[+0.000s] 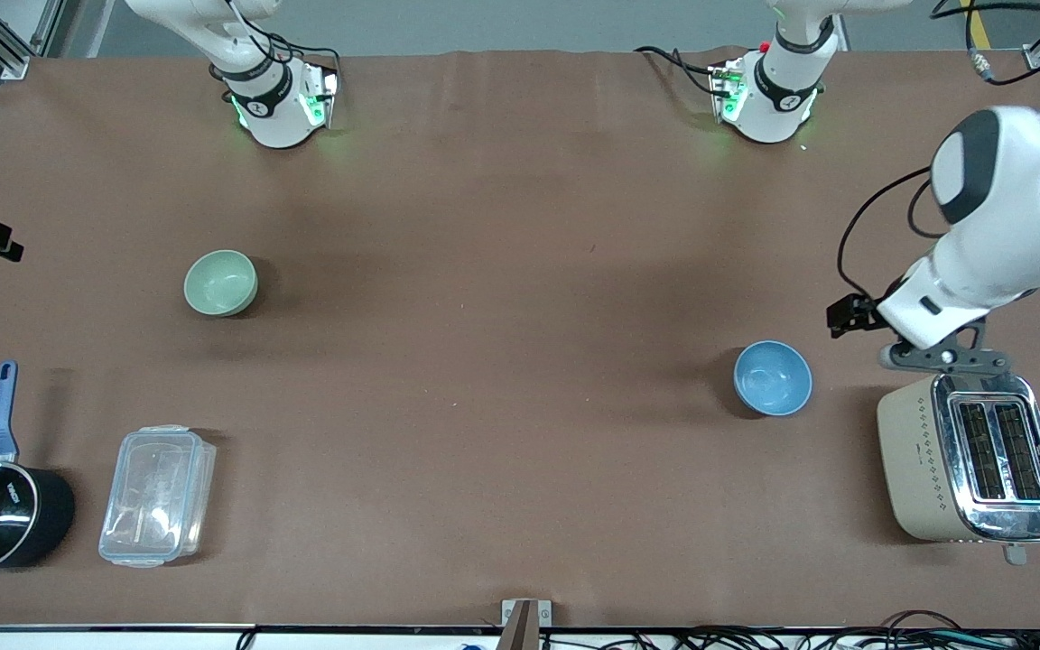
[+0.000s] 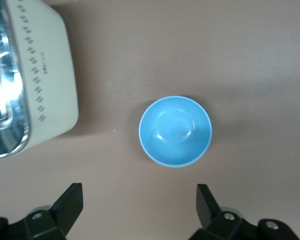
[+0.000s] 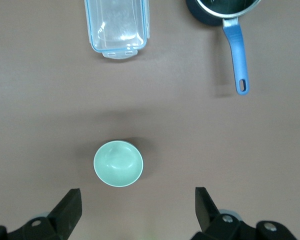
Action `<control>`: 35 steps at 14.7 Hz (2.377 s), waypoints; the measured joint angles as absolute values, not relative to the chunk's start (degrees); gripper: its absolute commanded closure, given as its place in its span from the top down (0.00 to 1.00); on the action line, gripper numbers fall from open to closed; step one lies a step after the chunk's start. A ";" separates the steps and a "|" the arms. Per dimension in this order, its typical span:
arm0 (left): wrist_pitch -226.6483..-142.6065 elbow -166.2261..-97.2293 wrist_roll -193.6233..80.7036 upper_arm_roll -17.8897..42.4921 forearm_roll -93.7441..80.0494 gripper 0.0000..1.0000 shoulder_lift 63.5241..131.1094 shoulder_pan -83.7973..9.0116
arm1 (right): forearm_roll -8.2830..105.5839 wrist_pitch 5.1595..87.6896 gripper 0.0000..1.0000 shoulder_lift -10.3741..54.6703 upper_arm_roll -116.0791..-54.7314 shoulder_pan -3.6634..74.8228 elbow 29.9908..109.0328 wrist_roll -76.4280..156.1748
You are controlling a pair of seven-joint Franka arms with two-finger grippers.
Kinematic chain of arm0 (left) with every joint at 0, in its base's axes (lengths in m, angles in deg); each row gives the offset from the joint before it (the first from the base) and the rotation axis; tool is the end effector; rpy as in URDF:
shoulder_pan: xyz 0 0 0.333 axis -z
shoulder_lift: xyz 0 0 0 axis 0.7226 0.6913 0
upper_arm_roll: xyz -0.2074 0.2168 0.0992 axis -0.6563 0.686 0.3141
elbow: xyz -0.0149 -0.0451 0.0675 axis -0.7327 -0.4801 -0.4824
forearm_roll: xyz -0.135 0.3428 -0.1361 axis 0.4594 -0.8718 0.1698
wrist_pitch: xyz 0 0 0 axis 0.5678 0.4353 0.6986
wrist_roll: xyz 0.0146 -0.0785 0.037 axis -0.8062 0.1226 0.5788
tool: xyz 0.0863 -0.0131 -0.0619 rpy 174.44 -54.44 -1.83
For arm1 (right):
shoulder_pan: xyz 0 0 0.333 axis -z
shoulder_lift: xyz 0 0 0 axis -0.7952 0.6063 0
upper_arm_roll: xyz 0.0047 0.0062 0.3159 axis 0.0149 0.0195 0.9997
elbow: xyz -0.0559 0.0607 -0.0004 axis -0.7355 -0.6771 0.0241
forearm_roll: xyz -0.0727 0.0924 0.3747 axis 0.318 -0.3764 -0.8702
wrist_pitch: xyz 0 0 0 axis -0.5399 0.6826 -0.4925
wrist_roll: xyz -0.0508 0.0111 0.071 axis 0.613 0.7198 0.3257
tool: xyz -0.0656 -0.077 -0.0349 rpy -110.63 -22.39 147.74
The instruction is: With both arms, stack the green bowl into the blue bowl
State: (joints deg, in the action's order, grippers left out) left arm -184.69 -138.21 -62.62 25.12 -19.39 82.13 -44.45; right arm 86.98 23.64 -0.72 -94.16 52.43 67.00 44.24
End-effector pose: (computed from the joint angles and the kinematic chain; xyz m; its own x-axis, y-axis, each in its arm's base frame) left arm 0.6038 -0.0706 0.4260 0.9891 -0.1470 0.0095 -0.1466 -0.9885 -0.0383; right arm 0.5401 -0.1362 0.5703 0.9938 -0.0779 -0.0791 -0.0770 -0.9969 0.0145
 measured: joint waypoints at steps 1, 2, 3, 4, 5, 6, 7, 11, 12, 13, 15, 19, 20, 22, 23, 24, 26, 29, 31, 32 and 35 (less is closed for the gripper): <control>-187.85 -140.06 -62.61 25.11 -19.49 1.00 82.72 -44.42 | 86.98 24.34 0.99 -0.72 -94.20 52.95 68.38 44.27; -191.43 -142.15 -62.61 25.11 -19.55 1.00 83.32 -44.41 | 86.98 25.54 0.99 -0.71 -94.24 53.56 70.13 44.28; -195.57 -144.54 -62.61 25.12 -19.59 1.00 83.93 -44.43 | 86.95 27.50 0.99 -0.69 -94.29 54.24 72.36 44.37; -199.83 -146.97 -62.57 25.13 -19.61 0.99 84.69 -44.55 | 86.85 30.11 0.99 -0.66 -94.34 54.97 75.06 44.46; -204.29 -149.38 -62.56 25.16 -19.62 0.96 85.65 -44.93 | 86.73 33.00 0.99 -0.63 -94.41 55.80 78.04 44.75; -208.11 -151.32 -62.56 25.19 -19.62 0.93 86.88 -45.52 | 86.49 35.75 0.99 -0.60 -94.47 56.75 81.01 45.68; -211.10 -152.67 -62.56 25.20 -19.62 0.90 88.33 -46.18 | 85.90 38.19 0.99 -0.59 -94.52 57.69 83.78 47.04; -216.32 -153.62 -62.64 25.20 -19.63 0.68 94.39 -47.34 | 83.07 50.47 0.98 -0.54 -94.65 60.08 94.64 50.33; -216.81 -153.61 -62.64 25.15 -19.63 0.59 95.45 -47.30 | 82.96 54.68 0.98 -0.49 -94.54 60.06 97.71 50.35; -217.14 -153.58 -62.64 25.12 -19.63 0.45 96.33 -47.29 | 82.93 58.89 0.98 -0.43 -94.34 59.97 100.87 50.35; -217.25 -153.45 -62.64 25.08 -19.63 0.17 97.40 -47.28 | 82.92 64.22 0.97 -0.31 -93.97 59.48 106.14 50.35; -217.24 -152.63 -62.64 24.65 -19.63 0.00 97.38 -47.19 | 82.92 65.46 0.89 0.67 -93.73 57.87 109.28 50.35; -217.03 -152.37 -62.64 24.32 -19.63 0.00 97.03 -47.10 | 82.90 65.45 0.84 1.42 -93.72 57.64 109.52 50.35; -216.98 -152.10 -61.45 22.80 -19.63 0.00 96.50 -47.00 | 82.88 65.51 0.77 3.24 -93.69 57.30 110.01 50.35; -216.82 -151.76 -59.79 21.46 -19.63 0.00 96.40 -46.94 | 82.85 65.66 0.73 4.21 -93.65 57.10 110.23 50.35; -215.70 -150.91 -57.37 19.62 -19.63 0.00 96.27 -46.89 | 82.72 65.93 0.70 5.05 -93.60 56.89 110.37 50.35; -210.69 -147.91 -50.22 14.93 -19.63 0.00 95.73 -46.70 | 81.98 66.32 0.59 6.31 -93.54 56.56 110.62 50.35; -203.85 -143.03 -37.21 7.21 -19.63 0.00 95.13 -45.74 | 81.08 66.56 0.37 7.33 -93.53 55.99 110.83 50.36; -202.94 -141.53 -29.02 4.07 -19.63 0.00 95.30 -43.10 | 81.01 66.61 0.23 7.68 -93.51 55.77 110.86 50.35; -202.94 -140.86 -24.84 3.66 -19.63 0.00 95.69 -40.48 | 81.00 66.61 0.20 7.91 -93.49 55.73 110.88 50.35; -202.94 -137.14 -12.79 3.66 -19.63 0.00 98.84 -32.03 | 80.78 66.61 0.16 8.71 -93.43 55.53 110.94 50.35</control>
State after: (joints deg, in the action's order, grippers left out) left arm -202.94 -137.14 -12.79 3.67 -19.63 98.84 -32.03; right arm 80.78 66.61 8.71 -93.43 55.53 110.94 50.35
